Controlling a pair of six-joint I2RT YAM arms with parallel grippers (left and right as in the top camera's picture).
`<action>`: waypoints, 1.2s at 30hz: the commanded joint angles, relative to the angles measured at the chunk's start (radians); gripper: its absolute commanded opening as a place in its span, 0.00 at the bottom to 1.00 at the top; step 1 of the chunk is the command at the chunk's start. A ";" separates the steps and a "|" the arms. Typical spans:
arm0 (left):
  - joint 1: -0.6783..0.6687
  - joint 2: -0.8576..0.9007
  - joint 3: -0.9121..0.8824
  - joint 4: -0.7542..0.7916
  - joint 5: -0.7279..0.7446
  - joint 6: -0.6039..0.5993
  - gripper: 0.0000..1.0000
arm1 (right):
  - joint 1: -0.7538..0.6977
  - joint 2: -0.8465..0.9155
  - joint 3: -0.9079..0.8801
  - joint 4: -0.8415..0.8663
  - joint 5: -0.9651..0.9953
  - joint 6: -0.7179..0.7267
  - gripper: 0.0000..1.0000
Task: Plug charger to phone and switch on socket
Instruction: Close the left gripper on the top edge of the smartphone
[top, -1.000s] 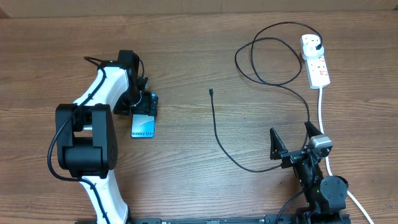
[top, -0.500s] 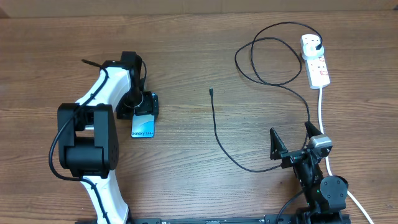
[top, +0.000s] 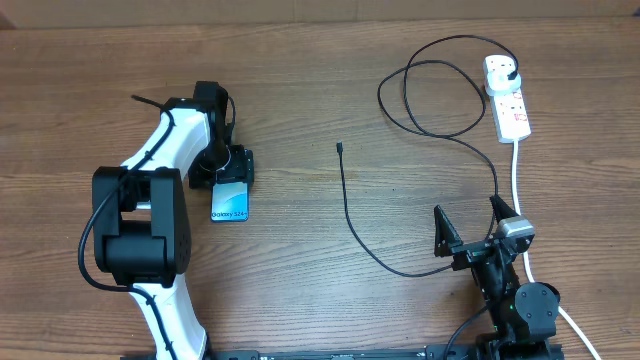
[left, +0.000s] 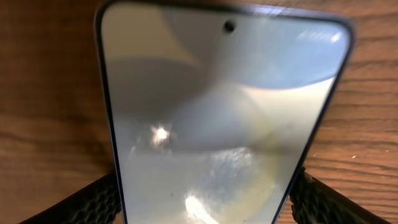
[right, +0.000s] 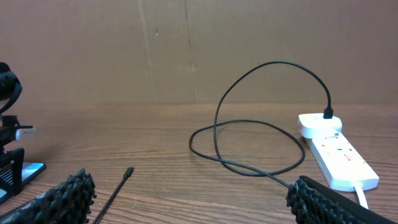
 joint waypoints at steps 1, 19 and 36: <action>-0.009 0.035 -0.032 0.041 0.035 0.116 0.83 | 0.006 -0.010 -0.011 0.004 0.007 0.002 1.00; -0.013 0.035 -0.032 0.018 0.039 0.100 0.81 | 0.006 -0.010 -0.011 0.004 0.007 0.002 1.00; -0.013 0.035 -0.032 -0.011 0.034 0.101 0.82 | 0.006 -0.010 -0.011 0.004 0.007 0.002 1.00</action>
